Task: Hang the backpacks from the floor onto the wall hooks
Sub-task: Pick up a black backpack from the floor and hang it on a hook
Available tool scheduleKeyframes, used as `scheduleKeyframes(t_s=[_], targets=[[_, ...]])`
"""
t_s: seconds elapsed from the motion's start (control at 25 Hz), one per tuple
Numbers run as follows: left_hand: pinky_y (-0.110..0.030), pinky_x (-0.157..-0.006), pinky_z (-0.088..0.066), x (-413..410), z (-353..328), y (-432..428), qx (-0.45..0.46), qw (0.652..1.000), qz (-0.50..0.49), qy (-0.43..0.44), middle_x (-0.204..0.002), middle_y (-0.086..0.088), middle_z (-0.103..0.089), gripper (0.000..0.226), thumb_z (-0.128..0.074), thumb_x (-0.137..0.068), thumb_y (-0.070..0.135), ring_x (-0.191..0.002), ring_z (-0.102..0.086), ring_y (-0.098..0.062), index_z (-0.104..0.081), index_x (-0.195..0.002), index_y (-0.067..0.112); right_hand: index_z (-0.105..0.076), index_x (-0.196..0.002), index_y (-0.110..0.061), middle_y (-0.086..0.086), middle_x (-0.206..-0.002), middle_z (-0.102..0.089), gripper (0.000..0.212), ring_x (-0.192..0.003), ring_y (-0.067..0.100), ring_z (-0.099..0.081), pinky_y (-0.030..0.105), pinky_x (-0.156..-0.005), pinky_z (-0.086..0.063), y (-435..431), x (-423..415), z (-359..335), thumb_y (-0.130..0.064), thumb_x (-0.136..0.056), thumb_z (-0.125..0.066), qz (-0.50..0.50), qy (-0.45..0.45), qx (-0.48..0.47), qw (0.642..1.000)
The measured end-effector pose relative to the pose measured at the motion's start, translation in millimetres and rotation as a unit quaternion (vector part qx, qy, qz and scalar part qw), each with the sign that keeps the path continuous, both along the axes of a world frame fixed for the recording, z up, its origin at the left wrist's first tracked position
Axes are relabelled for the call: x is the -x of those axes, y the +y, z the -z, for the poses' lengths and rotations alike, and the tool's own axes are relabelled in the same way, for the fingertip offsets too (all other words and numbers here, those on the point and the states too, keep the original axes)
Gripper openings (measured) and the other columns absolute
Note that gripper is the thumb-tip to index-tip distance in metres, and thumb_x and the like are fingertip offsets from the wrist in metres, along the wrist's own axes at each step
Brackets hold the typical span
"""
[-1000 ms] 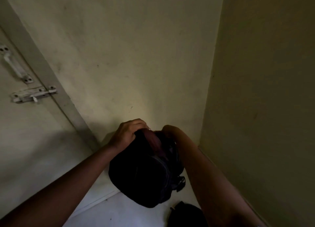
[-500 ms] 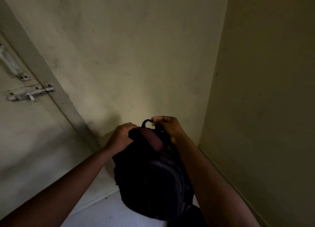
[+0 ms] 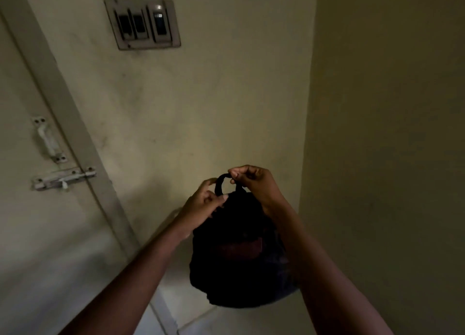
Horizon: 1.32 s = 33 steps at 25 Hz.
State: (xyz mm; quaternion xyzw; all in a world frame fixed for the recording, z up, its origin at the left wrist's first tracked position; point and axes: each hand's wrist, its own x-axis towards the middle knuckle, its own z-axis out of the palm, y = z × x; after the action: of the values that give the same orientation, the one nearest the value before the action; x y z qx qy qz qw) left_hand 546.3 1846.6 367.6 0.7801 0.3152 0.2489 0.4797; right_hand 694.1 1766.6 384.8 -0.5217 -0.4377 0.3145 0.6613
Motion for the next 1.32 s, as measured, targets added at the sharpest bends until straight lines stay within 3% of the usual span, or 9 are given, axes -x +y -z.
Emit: scheduleKeyframes(t_s=[0.12,0.24,0.4,0.52,0.64,0.76,0.84,1.08,1.32], targets=[[-0.019,-0.056,-0.041,-33.5,-44.2,-5.1,-0.153,0.984,-0.089,-0.03,-0.075,-0.001,-0.068,0.021,-0.055,-0.09,0.03,-0.07,-0.063,-0.01,-0.072,-0.091,0.017,-0.068,-0.081,-0.016,-0.004,-0.068,-0.065,0.009,-0.062,-0.004,-0.061,0.01,-0.066,-0.047,-4.7,-10.2,-40.5,-0.01,-0.086,-0.063,0.032,-0.019,-0.054,0.998],[-0.007,-0.051,-0.038,-59.1,-100.5,1.7,-0.229,0.966,-0.063,-0.099,-0.061,0.007,-0.06,0.023,-0.055,-0.091,0.026,-0.053,-0.056,0.008,-0.073,-0.085,0.014,-0.069,-0.095,-0.01,-0.002,-0.072,-0.064,0.011,-0.07,0.003,-0.06,0.016,-0.073,-0.046,-4.4,-34.7,-92.5,-0.012,-0.087,-0.062,0.083,-0.027,-0.101,0.991],[-0.005,-0.052,-0.039,-94.1,-187.3,17.5,-0.337,0.927,-0.044,-0.159,-0.057,0.008,-0.059,0.023,-0.057,-0.089,0.02,-0.053,-0.057,0.011,-0.073,-0.081,0.006,-0.067,-0.112,-0.007,0.002,-0.088,-0.068,0.025,-0.083,0.007,-0.062,0.023,-0.084,-0.048,9.0,-68.8,-166.6,-0.011,-0.087,-0.062,0.125,-0.06,-0.152,0.979],[-0.005,-0.054,-0.041,-120.9,-238.2,36.3,-0.363,0.908,-0.052,-0.202,-0.06,0.01,-0.061,0.021,-0.058,-0.089,0.017,-0.051,-0.057,0.012,-0.073,-0.082,0.005,-0.07,-0.108,-0.007,0.005,-0.1,-0.07,0.024,-0.093,0.013,-0.063,0.031,-0.095,-0.05,31.3,-93.5,-212.6,-0.01,-0.085,-0.065,0.161,-0.071,-0.176,0.969],[-0.01,-0.057,-0.043,-147.8,-285.1,62.9,-0.421,0.878,-0.08,-0.216,-0.066,-0.001,-0.07,0.018,-0.06,-0.087,0.019,-0.052,-0.058,0.002,-0.074,-0.083,0.009,-0.073,-0.102,-0.01,0.006,-0.098,-0.074,0.021,-0.088,0.01,-0.064,0.03,-0.093,-0.052,61.9,-117.3,-257.7,-0.014,-0.082,-0.068,0.234,-0.121,-0.197,0.944],[-0.034,-0.069,-0.054,-173.6,-329.3,96.5,-0.476,0.84,-0.112,-0.235,-0.079,-0.011,-0.075,0.019,-0.059,-0.087,0.018,-0.069,-0.067,-0.02,-0.075,-0.083,0.007,-0.074,-0.097,-0.012,0.007,-0.097,-0.075,0.017,-0.085,0.009,-0.064,0.017,-0.08,-0.051,97.3,-140.1,-304.3,-0.017,-0.082,-0.068,0.28,-0.162,-0.228,0.918],[-0.033,-0.071,-0.05,-191.8,-361.6,121.6,-0.514,0.807,-0.148,-0.251,-0.085,-0.012,-0.075,0.02,-0.057,-0.089,0.018,-0.078,-0.068,-0.025,-0.074,-0.087,0.006,-0.075,-0.094,-0.013,0.005,-0.096,-0.075,0.015,-0.086,0.01,-0.065,0.011,-0.072,-0.047,125.2,-155.4,-339.9,-0.019,-0.083,-0.068,0.295,-0.189,-0.257,0.901],[-0.021,-0.069,-0.03,-239.1,-456.2,174.3,-0.56,0.75,-0.202,-0.287,-0.096,-0.012,-0.07,0.025,-0.053,-0.092,0.022,-0.091,-0.062,-0.025,-0.071,-0.097,0.006,-0.073,-0.094,-0.014,0.005,-0.096,-0.075,0.018,-0.092,0.015,-0.067,0.028,-0.083,-0.047,188.7,-197.6,-438.8,-0.027,-0.085,-0.064,0.322,-0.245,-0.324,0.855],[-0.027,-0.071,-0.033,-277.2,-545.6,213.0,-0.614,0.698,-0.239,-0.28,-0.101,-0.016,-0.063,0.029,-0.05,-0.093,0.027,-0.095,-0.059,-0.029,-0.068,-0.105,0.006,-0.072,-0.098,-0.014,0.005,-0.099,-0.075,0.023,-0.095,0.016,-0.066,0.025,-0.079,-0.044,232.7,-238.6,-523.4,-0.031,-0.088,-0.06,0.349,-0.282,-0.376,0.811]])
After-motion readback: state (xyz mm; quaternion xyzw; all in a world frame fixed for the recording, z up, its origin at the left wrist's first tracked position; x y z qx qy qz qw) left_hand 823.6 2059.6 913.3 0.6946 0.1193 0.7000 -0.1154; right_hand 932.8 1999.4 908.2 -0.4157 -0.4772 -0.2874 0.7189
